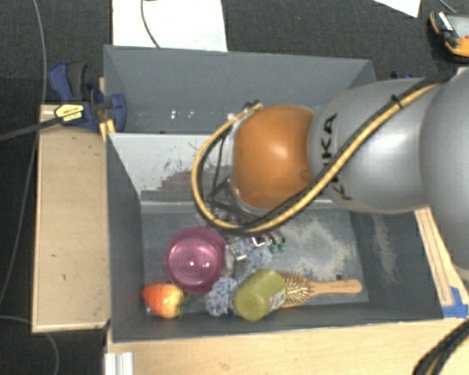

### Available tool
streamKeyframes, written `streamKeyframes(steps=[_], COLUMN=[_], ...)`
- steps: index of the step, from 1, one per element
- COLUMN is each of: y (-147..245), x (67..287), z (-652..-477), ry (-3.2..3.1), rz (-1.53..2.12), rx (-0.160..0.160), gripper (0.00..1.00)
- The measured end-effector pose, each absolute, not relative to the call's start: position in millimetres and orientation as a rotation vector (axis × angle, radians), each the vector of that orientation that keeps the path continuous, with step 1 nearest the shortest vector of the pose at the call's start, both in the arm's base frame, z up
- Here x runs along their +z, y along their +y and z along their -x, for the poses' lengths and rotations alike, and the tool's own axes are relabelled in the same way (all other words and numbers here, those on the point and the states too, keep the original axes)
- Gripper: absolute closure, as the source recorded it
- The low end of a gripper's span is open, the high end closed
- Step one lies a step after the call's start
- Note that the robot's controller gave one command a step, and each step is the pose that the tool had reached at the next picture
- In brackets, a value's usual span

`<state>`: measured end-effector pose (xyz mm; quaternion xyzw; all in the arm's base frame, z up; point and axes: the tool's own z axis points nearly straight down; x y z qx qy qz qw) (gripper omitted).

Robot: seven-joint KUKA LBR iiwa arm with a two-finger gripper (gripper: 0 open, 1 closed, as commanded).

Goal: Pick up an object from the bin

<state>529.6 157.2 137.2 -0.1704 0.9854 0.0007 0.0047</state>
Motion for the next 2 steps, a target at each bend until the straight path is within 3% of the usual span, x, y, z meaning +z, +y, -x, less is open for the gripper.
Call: streamKeyframes(steps=[1, 2], y=[200, 133], x=[117, 87], z=[-514.0, -554.5], ry=[2.810, 2.914], rz=[1.391, 1.138], rx=[0.004, 0.011], gripper=[0.00, 0.00])
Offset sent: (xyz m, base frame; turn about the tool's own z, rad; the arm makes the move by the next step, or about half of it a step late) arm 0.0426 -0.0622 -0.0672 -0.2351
